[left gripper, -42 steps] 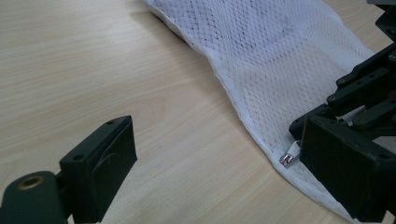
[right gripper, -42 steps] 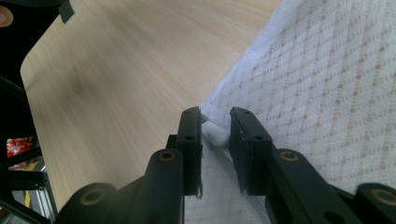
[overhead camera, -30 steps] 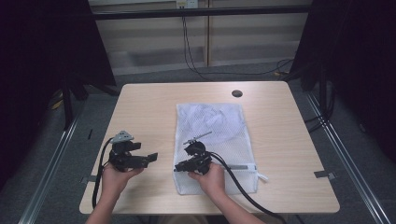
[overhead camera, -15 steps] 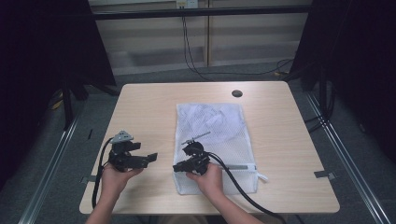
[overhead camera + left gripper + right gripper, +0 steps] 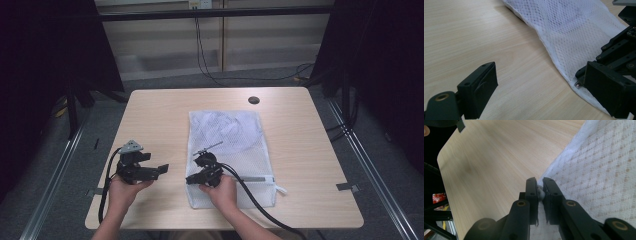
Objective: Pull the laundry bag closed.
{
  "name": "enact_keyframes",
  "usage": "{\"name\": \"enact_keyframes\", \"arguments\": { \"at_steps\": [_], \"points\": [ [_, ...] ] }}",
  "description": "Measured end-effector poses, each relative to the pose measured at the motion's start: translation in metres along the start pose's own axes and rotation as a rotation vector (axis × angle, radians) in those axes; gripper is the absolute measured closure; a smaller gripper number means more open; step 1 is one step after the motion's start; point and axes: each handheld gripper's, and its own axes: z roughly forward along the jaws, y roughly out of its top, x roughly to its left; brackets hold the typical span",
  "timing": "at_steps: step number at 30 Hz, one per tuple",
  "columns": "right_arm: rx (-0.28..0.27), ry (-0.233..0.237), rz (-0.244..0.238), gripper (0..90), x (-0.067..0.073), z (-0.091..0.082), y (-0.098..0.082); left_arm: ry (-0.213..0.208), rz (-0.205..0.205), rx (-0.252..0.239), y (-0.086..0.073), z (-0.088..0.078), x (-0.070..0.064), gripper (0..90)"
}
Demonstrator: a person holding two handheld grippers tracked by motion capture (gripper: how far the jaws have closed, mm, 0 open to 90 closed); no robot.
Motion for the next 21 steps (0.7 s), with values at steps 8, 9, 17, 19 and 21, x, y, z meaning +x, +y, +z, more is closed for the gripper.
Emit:
{"name": "enact_keyframes", "arguments": {
  "at_steps": [8, 9, 17, 19, 21],
  "points": [
    [-0.019, 0.009, 0.001, 86.4, -0.002, -0.006, 0.002, -0.022, -0.005, 0.008, 0.0, 0.001, -0.002, 11.3],
    [-0.023, 0.018, 0.005, 86.5, -0.001, -0.009, 0.003, -0.022, -0.002, 0.011, -0.001, 0.001, -0.003, 11.2],
    [-0.044, 0.026, 0.006, 86.7, -0.002, -0.017, 0.005, -0.051, -0.007, 0.02, -0.003, 0.002, -0.006, 11.2],
    [-0.045, 0.024, 0.003, 86.8, -0.001, -0.02, 0.006, -0.062, -0.008, 0.022, -0.004, 0.004, -0.008, 11.1],
    [-0.05, 0.024, -0.003, 86.8, -0.001, -0.022, 0.007, -0.069, -0.013, 0.031, -0.004, 0.006, -0.01, 11.0]
  ]
}}
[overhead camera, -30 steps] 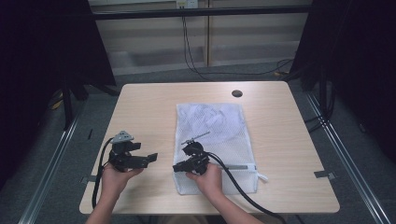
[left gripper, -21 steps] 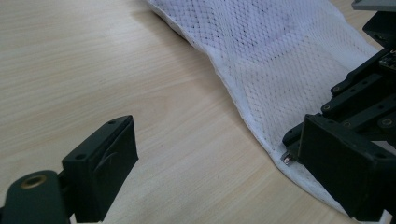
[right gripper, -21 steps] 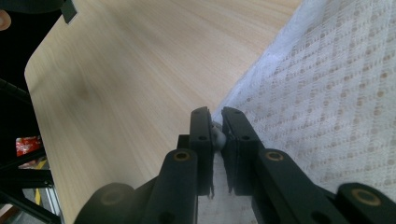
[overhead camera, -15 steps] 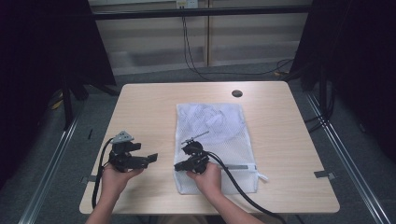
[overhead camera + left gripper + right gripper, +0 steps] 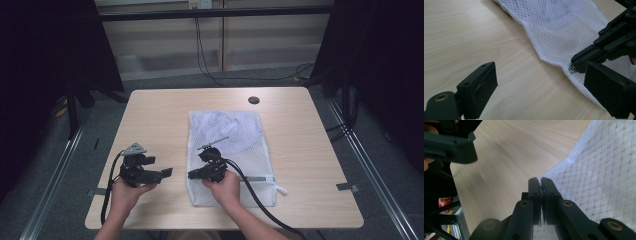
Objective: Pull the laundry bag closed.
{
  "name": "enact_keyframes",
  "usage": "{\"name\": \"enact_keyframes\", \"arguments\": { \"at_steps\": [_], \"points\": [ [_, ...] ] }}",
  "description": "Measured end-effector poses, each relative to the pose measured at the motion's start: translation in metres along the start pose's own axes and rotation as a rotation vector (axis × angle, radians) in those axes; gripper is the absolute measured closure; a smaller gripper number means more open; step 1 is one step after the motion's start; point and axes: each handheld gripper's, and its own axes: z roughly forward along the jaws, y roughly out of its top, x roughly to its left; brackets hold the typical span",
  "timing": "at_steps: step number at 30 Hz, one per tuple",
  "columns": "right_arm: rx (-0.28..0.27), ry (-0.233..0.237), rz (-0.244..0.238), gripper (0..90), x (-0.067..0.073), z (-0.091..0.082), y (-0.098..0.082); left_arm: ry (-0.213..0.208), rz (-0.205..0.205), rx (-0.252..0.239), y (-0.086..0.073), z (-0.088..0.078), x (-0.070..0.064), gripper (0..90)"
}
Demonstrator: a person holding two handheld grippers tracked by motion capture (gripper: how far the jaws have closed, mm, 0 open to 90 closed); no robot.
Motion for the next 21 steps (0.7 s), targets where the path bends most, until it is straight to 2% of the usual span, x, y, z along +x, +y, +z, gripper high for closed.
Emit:
{"name": "enact_keyframes", "arguments": {
  "at_steps": [5, 8, 17, 21],
  "points": [
    [-0.022, 0.01, -0.008, 86.8, 0.001, -0.005, 0.003, -0.024, 0.0, 0.005, -0.001, 0.003, -0.005, 10.8],
    [-0.03, 0.011, -0.006, 86.8, 0.003, -0.008, 0.004, -0.075, -0.033, -0.003, -0.003, 0.006, -0.008, 13.2],
    [-0.05, 0.024, -0.015, 86.7, 0.003, -0.013, 0.009, -0.117, -0.049, 0.009, -0.004, 0.014, -0.014, 13.9],
    [-0.051, 0.026, -0.004, 86.7, 0.003, -0.015, 0.009, -0.138, -0.049, 0.024, -0.005, 0.018, -0.017, 15.3]
  ]
}}
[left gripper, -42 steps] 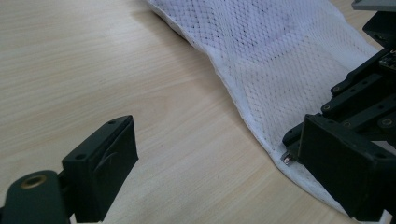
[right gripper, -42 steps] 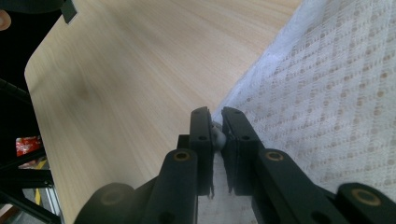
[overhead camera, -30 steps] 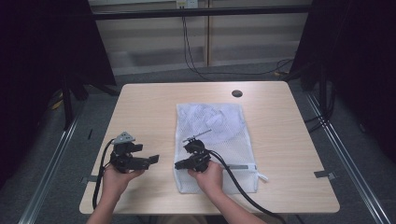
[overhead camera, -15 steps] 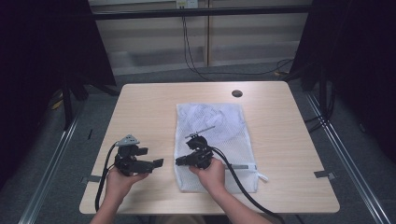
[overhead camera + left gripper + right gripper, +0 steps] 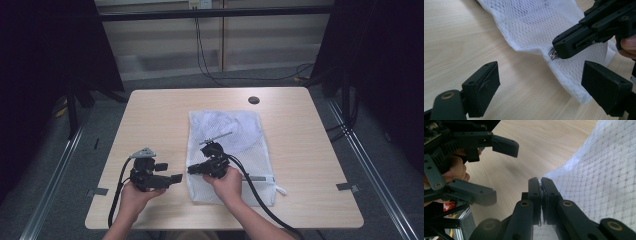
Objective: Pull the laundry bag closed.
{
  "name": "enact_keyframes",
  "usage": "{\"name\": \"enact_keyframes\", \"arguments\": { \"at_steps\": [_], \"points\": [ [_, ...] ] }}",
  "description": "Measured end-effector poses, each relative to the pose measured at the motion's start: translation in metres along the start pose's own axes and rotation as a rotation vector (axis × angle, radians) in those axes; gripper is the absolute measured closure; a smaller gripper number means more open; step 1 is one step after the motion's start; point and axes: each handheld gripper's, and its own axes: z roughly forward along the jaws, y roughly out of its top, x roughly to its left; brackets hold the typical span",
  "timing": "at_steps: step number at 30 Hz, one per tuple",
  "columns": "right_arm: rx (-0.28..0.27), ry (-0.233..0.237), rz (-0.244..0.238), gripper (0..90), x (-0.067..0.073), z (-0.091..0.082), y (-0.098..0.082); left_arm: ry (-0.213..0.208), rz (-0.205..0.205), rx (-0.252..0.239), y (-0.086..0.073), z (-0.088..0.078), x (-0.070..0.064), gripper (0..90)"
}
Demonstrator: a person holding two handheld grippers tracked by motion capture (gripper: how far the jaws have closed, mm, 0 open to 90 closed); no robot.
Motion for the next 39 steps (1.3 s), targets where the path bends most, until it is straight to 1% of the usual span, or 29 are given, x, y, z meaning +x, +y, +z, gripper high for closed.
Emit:
{"name": "enact_keyframes", "arguments": {
  "at_steps": [3, 4, 5, 7, 10, 12, 13, 14, 16, 17, 19, 20, 21, 23, 24, 26, 27, 30, 31, 32, 34, 36, 38, 39],
  "points": [
    [-0.006, -0.003, -0.011, 86.7, 0.0, -0.001, 0.001, -0.012, -0.004, 0.005, -0.001, 0.003, -0.001, 15.3],
    [-0.008, -0.003, -0.016, 86.7, 0.0, -0.001, 0.001, -0.017, -0.014, 0.007, -0.001, 0.005, -0.001, 15.3],
    [-0.006, -0.009, -0.016, 86.7, 0.0, -0.002, 0.001, -0.021, -0.017, 0.018, -0.001, 0.008, -0.003, 15.3],
    [-0.008, -0.009, -0.018, 86.7, 0.001, -0.003, 0.002, -0.029, -0.017, 0.026, -0.002, 0.01, -0.004, 16.0],
    [-0.009, -0.009, -0.027, 86.7, 0.002, -0.003, 0.002, -0.029, -0.011, 0.035, -0.002, 0.012, -0.005, 16.0],
    [-0.008, -0.013, -0.027, 86.7, 0.003, -0.004, 0.003, -0.048, -0.029, 0.031, -0.002, 0.013, -0.006, 16.1],
    [-0.01, -0.014, -0.032, 86.7, 0.004, -0.005, 0.004, -0.052, -0.017, 0.038, -0.001, 0.014, -0.007, 16.7],
    [-0.009, -0.018, -0.037, 86.7, 0.004, -0.005, 0.005, -0.059, -0.026, 0.036, -0.001, 0.015, -0.008, 16.9],
    [-0.011, -0.018, -0.038, 86.7, 0.005, -0.006, 0.005, -0.057, -0.022, 0.04, -0.001, 0.017, -0.009, 17.5],
    [-0.002, -0.023, -0.033, 86.7, 0.006, -0.006, 0.006, -0.062, -0.023, 0.043, -0.001, 0.017, -0.009, 17.8],
    [-0.009, -0.022, -0.05, 86.7, 0.007, -0.006, 0.006, -0.064, -0.027, 0.042, -0.002, 0.018, -0.009, 18.2],
    [-0.007, -0.024, -0.049, 86.7, 0.008, -0.007, 0.006, -0.068, -0.022, 0.048, -0.002, 0.019, -0.009, 18.3],
    [-0.007, -0.025, -0.047, 86.7, 0.008, -0.007, 0.006, -0.08, -0.033, 0.042, -0.002, 0.021, -0.01, 18.3],
    [-0.012, -0.025, -0.053, 86.7, 0.008, -0.007, 0.007, -0.086, -0.029, 0.049, -0.001, 0.022, -0.011, 18.8],
    [-0.012, -0.023, -0.051, 86.7, 0.008, -0.008, 0.007, -0.09, -0.035, 0.045, -0.001, 0.023, -0.012, 19.3],
    [-0.016, -0.025, -0.053, 86.7, 0.008, -0.009, 0.007, -0.096, -0.03, 0.051, -0.001, 0.024, -0.011, 20.4],
    [-0.016, -0.025, -0.053, 86.7, 0.008, -0.009, 0.007, -0.102, -0.043, 0.043, -0.001, 0.025, -0.012, 20.4],
    [-0.02, -0.023, -0.052, 86.7, 0.008, -0.009, 0.008, -0.104, -0.038, 0.053, -0.002, 0.028, -0.012, 23.0],
    [-0.018, -0.023, -0.05, 86.7, 0.009, -0.01, 0.007, -0.113, -0.044, 0.053, -0.002, 0.03, -0.013, 23.8],
    [-0.019, -0.022, -0.049, 86.7, 0.009, -0.01, 0.007, -0.107, -0.038, 0.056, -0.002, 0.031, -0.014, 24.8],
    [-0.021, -0.019, -0.05, 86.7, 0.009, -0.009, 0.007, -0.128, -0.037, 0.059, -0.001, 0.033, -0.014, 26.0],
    [-0.022, -0.017, -0.051, 86.7, 0.009, -0.009, 0.007, -0.132, -0.036, 0.057, -0.001, 0.033, -0.014, 28.7],
    [-0.021, -0.018, -0.051, 86.7, 0.01, -0.009, 0.007, -0.132, -0.05, 0.049, -0.001, 0.035, -0.014, 29.2],
    [-0.019, -0.018, -0.053, 86.7, 0.01, -0.009, 0.007, -0.138, -0.048, 0.049, -0.001, 0.035, -0.014, 30.5]
  ]
}}
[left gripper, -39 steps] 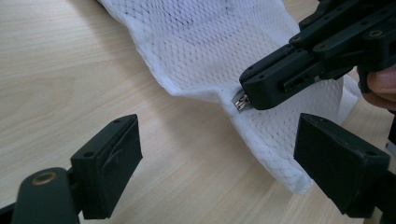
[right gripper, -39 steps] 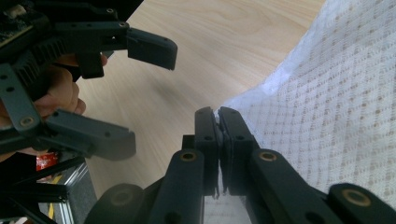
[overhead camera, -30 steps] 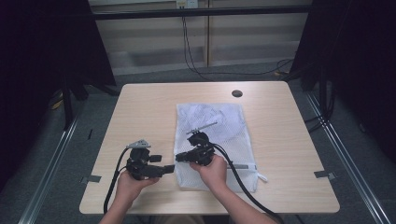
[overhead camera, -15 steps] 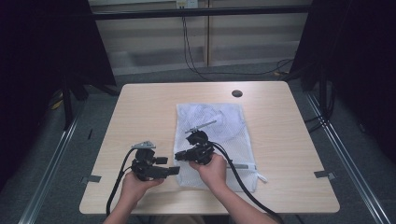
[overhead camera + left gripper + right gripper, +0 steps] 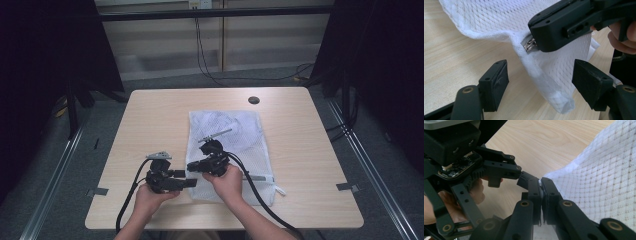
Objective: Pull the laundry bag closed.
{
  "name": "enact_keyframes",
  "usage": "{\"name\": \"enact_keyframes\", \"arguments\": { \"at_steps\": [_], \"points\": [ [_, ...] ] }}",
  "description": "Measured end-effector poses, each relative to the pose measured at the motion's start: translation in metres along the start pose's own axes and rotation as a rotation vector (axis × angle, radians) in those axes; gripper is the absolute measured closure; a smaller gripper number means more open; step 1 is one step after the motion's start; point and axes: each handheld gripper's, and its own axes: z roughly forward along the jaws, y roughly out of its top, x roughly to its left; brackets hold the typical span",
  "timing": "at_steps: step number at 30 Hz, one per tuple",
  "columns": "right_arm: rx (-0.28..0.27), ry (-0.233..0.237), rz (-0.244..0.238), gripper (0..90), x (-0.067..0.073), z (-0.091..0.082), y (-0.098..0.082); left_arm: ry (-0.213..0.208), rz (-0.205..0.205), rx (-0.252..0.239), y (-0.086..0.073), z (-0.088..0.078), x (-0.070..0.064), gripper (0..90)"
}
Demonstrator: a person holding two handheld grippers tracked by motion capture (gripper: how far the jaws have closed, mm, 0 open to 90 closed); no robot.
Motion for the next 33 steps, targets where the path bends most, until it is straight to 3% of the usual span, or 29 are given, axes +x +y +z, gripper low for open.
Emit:
{"name": "enact_keyframes", "arguments": {
  "at_steps": [4, 19, 33],
  "points": [
    [-0.005, 0.004, -0.006, 86.7, 0.001, 0.0, 0.0, -0.027, 0.011, -0.003, 0.0, 0.002, 0.001, 34.2],
    [-0.006, 0.009, -0.007, 86.7, 0.004, -0.002, 0.001, -0.04, 0.026, -0.016, 0.002, 0.01, -0.002, 40.8],
    [-0.006, 0.012, -0.01, 86.7, 0.003, -0.002, 0.0, -0.053, -0.024, -0.004, 0.003, 0.013, 0.0, 54.1]
  ]
}}
